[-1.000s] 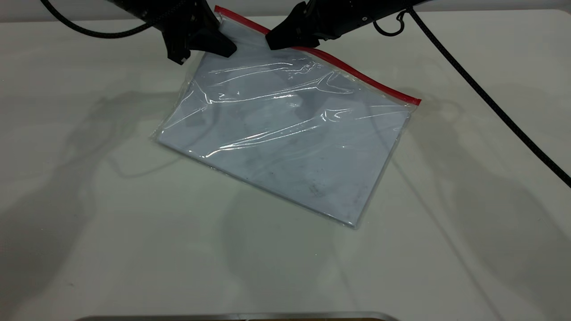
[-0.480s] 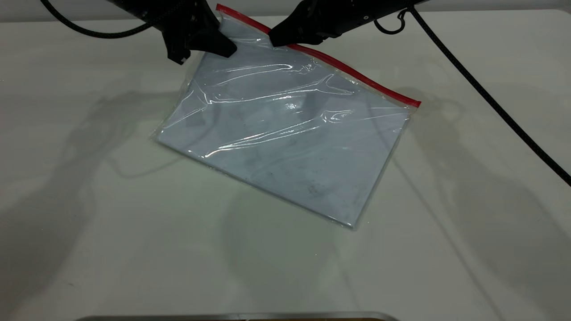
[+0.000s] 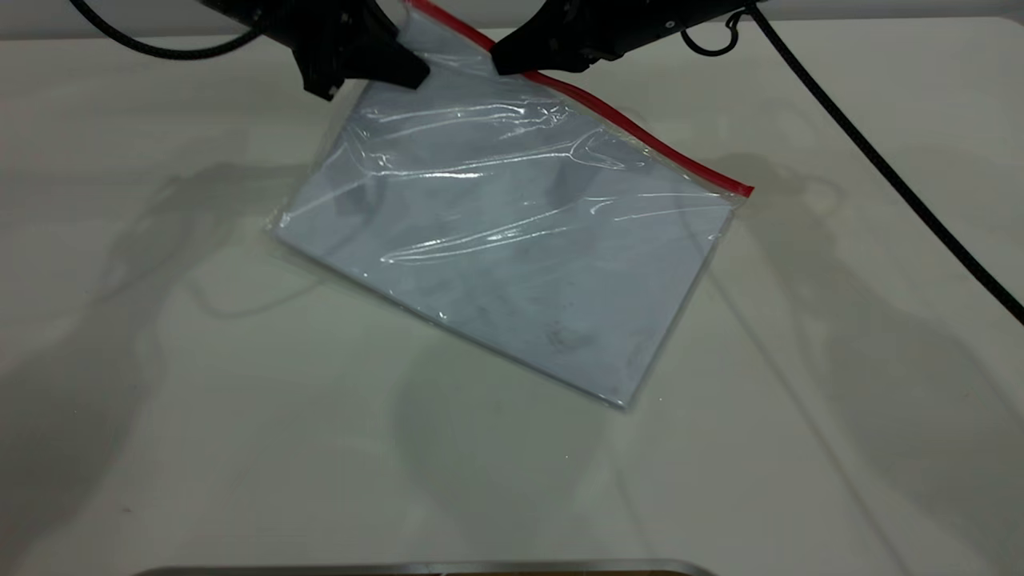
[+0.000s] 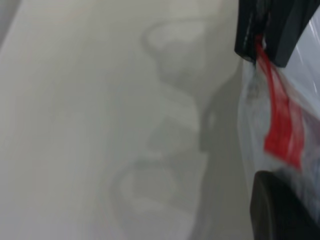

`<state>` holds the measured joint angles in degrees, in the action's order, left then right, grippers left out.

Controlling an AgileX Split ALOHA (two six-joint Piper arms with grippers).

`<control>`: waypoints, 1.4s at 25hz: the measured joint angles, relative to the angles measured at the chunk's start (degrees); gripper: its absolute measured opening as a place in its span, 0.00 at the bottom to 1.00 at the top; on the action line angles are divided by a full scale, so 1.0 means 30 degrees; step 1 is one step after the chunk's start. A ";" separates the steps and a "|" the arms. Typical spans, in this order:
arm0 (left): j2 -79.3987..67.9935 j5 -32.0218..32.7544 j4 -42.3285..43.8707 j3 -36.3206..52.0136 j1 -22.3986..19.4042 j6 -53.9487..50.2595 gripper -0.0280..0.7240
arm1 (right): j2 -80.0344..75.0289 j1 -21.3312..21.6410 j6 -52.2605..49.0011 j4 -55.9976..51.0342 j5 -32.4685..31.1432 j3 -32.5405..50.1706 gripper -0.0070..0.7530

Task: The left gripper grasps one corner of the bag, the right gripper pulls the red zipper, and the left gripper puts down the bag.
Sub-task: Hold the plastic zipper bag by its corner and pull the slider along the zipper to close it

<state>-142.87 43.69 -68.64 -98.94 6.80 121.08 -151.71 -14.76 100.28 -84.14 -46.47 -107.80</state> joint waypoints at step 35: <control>0.0728 0.2777 -0.4444 0.0079 -0.2551 -0.0162 0.11 | -0.1678 0.3955 -0.2684 0.5714 0.0002 -0.0190 0.10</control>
<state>-140.69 52.02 -81.97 -98.70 -0.85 120.59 -156.75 -2.89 92.23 -67.00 -46.47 -108.37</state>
